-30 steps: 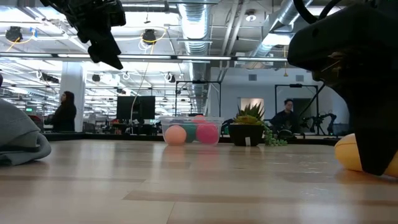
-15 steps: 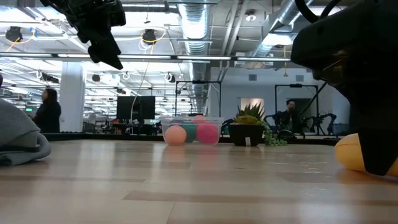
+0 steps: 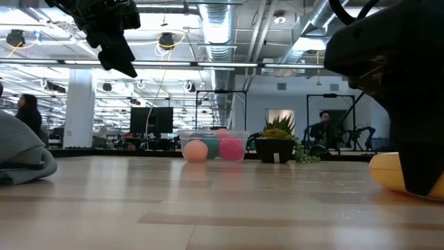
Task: Pick and placing Produce into tupperware
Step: Put the yellow banana into the transparent container
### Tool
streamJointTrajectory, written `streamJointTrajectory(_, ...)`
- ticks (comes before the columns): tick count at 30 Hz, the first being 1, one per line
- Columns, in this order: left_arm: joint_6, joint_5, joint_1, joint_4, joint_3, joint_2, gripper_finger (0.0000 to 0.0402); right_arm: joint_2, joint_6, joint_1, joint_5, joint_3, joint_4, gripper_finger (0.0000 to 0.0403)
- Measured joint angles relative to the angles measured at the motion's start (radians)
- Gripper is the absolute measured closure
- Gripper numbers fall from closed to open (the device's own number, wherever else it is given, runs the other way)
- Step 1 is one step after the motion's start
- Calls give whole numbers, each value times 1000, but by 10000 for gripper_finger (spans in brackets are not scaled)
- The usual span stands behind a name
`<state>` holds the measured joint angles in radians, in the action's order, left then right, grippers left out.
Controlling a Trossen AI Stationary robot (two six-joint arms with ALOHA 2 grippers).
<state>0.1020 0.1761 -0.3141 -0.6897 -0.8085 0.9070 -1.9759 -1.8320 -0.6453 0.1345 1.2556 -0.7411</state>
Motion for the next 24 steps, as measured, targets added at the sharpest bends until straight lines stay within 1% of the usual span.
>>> streamJointTrajectory(13,0,0,0,0,0,0,117,0,0,0,0,0,-5,222)
streamJointTrajectory(24,1,0,0,0,0,0,117,0,0,0,0,0,-6,221)
